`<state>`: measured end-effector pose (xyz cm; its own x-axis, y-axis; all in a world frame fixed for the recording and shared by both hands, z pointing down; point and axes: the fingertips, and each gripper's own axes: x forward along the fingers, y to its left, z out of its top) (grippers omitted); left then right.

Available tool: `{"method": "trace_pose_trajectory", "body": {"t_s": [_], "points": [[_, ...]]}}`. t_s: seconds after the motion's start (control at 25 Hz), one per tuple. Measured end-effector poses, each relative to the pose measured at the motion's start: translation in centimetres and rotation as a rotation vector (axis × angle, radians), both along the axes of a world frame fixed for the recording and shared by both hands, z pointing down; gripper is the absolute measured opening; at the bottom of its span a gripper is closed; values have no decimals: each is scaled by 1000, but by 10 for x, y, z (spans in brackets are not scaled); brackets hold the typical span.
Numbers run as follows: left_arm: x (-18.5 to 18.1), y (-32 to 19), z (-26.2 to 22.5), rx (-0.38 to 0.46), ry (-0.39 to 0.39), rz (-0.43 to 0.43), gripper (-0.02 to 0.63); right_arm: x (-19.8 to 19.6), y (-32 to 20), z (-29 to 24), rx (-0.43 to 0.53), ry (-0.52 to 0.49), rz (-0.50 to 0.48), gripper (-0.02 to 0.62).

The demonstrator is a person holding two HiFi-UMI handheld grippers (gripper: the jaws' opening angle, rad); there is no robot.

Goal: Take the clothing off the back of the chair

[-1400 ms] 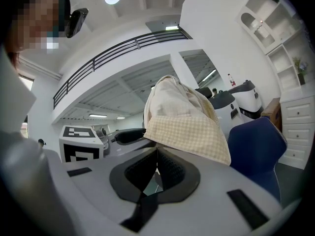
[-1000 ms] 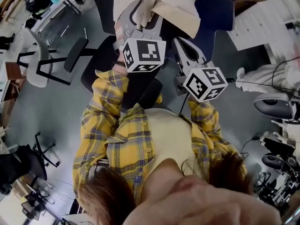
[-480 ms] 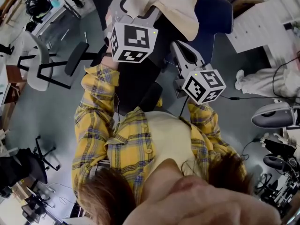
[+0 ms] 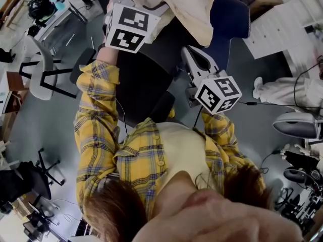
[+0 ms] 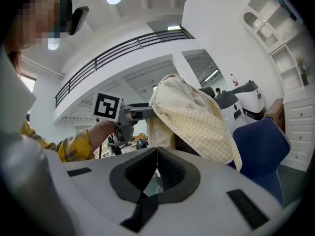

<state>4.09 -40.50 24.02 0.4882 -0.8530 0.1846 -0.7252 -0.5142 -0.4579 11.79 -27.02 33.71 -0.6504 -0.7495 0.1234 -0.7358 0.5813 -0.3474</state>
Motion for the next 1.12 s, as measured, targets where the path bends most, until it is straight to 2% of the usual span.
{"method": "trace_pose_trajectory", "body": {"t_s": [0.2,0.48,0.76,0.88,1.12], "points": [[2,-12,0,-13,-4,32,494,0,1,3,-8,1,-7,12],[4,-13,3,-47,27,66,483,-5,2,6,-17,2,-14,12],[16,0,11,-72,54,124,308,-3,0,8,-15,14,-1,12],[20,3,13,-72,50,134,259,-2,2,10,-19,15,1,12],[26,10,12,-20,33,134,163,-3,5,7,-13,16,0,12]]}}
